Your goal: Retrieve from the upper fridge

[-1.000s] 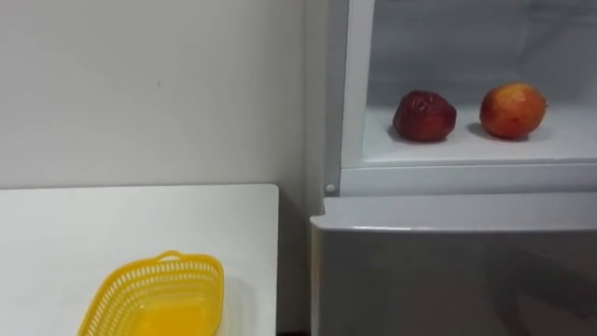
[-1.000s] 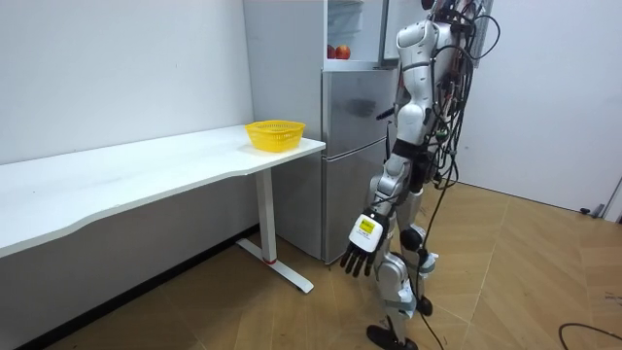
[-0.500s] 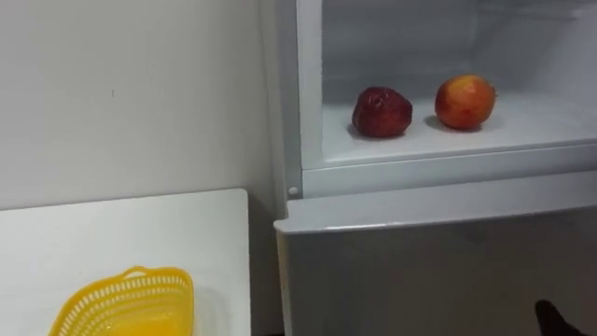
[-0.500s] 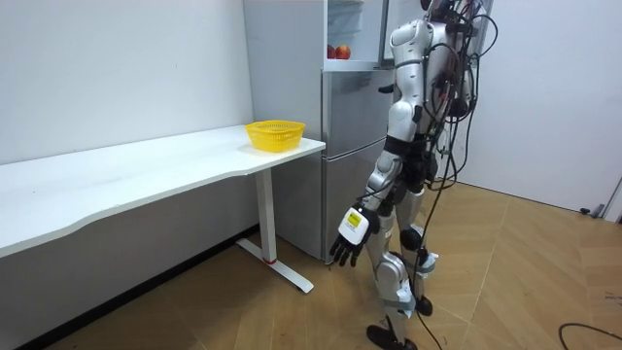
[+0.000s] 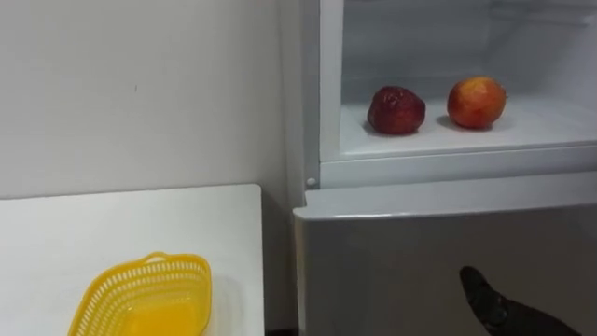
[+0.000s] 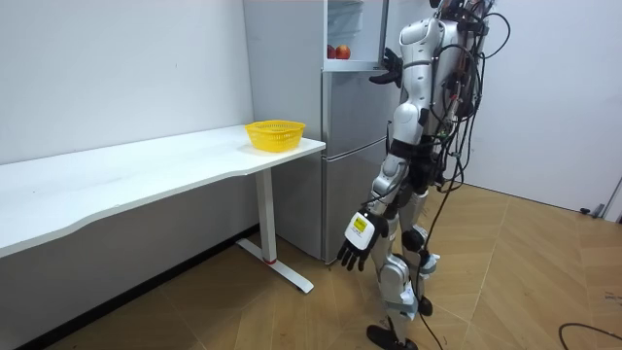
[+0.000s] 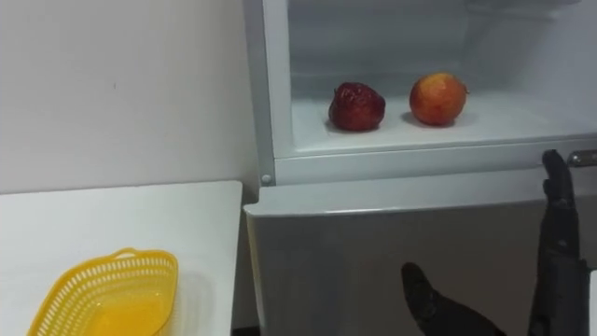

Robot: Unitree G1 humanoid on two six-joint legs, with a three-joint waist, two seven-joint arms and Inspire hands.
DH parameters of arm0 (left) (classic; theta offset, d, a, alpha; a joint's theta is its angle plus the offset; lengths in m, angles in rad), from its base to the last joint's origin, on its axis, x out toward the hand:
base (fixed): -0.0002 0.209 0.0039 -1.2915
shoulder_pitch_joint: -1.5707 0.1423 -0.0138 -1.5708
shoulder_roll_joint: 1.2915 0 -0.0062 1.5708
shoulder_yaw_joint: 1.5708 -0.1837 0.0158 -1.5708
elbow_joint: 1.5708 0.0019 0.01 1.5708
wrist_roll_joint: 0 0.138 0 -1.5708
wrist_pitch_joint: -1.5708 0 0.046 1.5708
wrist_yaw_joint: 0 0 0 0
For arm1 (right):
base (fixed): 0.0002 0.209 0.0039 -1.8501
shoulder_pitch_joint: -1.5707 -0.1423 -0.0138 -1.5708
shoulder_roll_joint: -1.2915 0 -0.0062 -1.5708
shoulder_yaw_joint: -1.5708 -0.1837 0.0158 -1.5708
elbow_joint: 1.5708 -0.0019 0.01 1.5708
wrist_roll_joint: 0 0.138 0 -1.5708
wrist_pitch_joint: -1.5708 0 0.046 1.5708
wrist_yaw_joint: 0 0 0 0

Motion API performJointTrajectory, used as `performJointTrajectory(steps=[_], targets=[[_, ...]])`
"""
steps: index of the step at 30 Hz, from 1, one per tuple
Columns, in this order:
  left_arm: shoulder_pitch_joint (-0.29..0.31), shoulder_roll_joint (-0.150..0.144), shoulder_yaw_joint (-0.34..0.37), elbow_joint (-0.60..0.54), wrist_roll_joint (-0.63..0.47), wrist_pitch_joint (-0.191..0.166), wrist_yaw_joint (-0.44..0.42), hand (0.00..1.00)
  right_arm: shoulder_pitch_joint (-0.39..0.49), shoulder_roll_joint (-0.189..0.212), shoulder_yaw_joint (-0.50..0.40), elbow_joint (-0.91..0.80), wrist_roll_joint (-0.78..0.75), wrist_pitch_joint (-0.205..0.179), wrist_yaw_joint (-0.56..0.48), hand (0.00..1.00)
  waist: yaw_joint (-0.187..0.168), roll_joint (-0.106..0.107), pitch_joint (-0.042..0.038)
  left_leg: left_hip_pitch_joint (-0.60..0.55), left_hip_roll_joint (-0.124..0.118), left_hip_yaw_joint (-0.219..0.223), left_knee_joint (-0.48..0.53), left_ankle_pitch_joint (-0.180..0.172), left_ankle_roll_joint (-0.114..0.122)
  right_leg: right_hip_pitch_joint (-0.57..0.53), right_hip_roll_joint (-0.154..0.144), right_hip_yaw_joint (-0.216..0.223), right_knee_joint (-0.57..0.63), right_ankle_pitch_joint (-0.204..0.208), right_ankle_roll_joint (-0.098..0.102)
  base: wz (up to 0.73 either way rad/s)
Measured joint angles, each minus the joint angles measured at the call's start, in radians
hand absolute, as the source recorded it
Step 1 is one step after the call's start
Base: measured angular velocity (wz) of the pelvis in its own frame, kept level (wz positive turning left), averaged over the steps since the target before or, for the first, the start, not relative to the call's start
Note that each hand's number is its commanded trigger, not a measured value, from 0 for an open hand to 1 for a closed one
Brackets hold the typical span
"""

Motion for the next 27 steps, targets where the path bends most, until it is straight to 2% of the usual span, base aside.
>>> performJointTrajectory(steps=[9,13,18,23,27], targets=[[-0.004,0.007,-0.025,0.034,0.001,0.003,0.003,0.00,-0.080,-0.004,0.001,0.000,-0.026,-0.013,-0.015,0.00,0.002,-0.010,0.0043,-0.006,0.001,-0.026,0.000,0.001,0.001,0.004,-0.003,-0.025,-0.004,0.001,0.000,0.05],[-0.001,0.007,-0.031,0.049,0.001,0.003,-0.002,0.00,-0.138,-0.009,-0.003,0.000,-0.026,-0.014,-0.030,0.00,0.003,-0.016,0.0092,0.002,0.001,-0.037,0.000,0.001,0.001,0.018,-0.003,-0.040,-0.019,0.001,0.000,0.10],[-0.001,0.007,-0.030,0.047,0.022,0.003,-0.005,0.00,-0.212,-0.019,-0.007,0.000,-0.017,-0.016,-0.048,0.00,0.008,-0.030,0.0078,0.006,0.001,-0.057,0.001,0.001,0.001,0.035,-0.006,-0.067,-0.034,0.001,-0.001,0.13],[0.002,0.007,-0.023,0.038,0.023,0.013,-0.007,0.00,-0.254,-0.026,-0.046,0.000,0.056,-0.014,-0.031,0.00,0.027,-0.043,-0.0002,0.004,0.001,-0.069,0.002,0.001,0.001,0.039,-0.007,-0.078,-0.037,0.001,-0.001,0.07],[0.010,0.007,-0.011,0.023,0.069,0.024,-0.010,0.00,-0.277,-0.044,-0.079,0.000,0.092,-0.012,-0.016,0.00,0.028,-0.044,0.0008,0.004,0.001,-0.072,0.002,0.001,0.001,0.050,-0.006,-0.080,-0.036,0.001,-0.001,0.01]])
